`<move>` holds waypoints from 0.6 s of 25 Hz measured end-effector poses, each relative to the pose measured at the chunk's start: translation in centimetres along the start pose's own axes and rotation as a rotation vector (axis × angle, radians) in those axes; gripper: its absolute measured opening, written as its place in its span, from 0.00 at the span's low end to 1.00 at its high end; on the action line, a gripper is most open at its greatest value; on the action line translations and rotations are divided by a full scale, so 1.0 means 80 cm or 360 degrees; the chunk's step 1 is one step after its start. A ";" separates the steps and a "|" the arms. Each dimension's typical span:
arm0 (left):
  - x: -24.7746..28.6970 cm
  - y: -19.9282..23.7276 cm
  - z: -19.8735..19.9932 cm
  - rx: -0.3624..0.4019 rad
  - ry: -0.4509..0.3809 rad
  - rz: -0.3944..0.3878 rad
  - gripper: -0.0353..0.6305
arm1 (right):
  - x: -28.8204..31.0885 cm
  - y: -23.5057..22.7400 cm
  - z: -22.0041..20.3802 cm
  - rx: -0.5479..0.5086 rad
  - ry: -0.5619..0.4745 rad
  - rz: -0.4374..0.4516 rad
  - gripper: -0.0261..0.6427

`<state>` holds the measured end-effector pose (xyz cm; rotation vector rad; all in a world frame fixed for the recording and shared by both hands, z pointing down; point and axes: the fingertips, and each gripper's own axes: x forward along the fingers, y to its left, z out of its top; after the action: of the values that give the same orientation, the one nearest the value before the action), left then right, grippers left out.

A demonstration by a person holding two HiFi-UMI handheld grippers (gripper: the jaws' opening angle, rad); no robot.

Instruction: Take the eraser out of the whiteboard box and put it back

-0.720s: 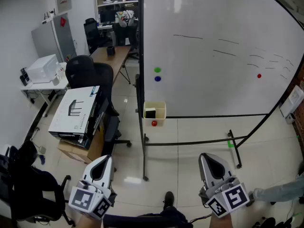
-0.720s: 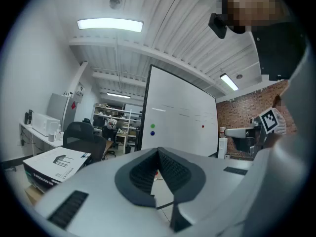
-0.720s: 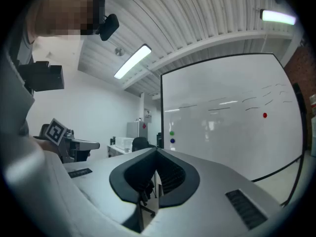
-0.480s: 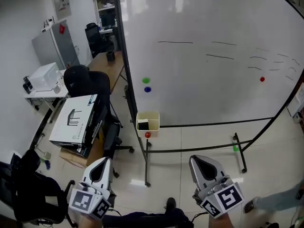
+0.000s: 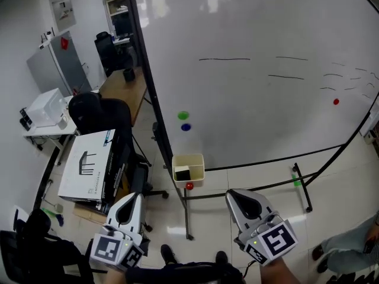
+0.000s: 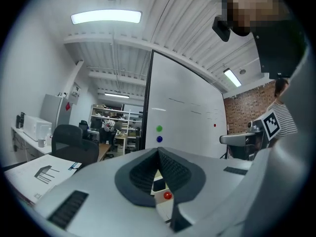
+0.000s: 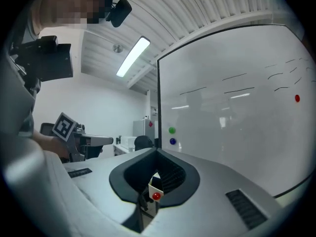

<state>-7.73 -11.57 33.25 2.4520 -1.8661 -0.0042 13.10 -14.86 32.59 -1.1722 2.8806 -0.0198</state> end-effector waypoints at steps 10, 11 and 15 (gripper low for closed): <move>0.051 0.147 -0.015 0.0005 0.0037 -0.0312 0.09 | 0.171 0.029 -0.064 0.0095 0.0134 -0.0300 0.30; 0.055 0.157 -0.017 0.0004 0.0045 -0.0325 0.09 | 0.186 0.031 -0.076 0.0109 0.0166 -0.0312 0.33; 0.070 0.178 -0.027 -0.0032 0.0053 -0.0320 0.09 | 0.235 0.027 -0.135 0.0148 0.0323 -0.0350 0.43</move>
<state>-19.89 -20.67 36.34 2.5971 -1.5909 0.0084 -2.21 -26.43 42.89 -1.5440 2.8608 -0.2914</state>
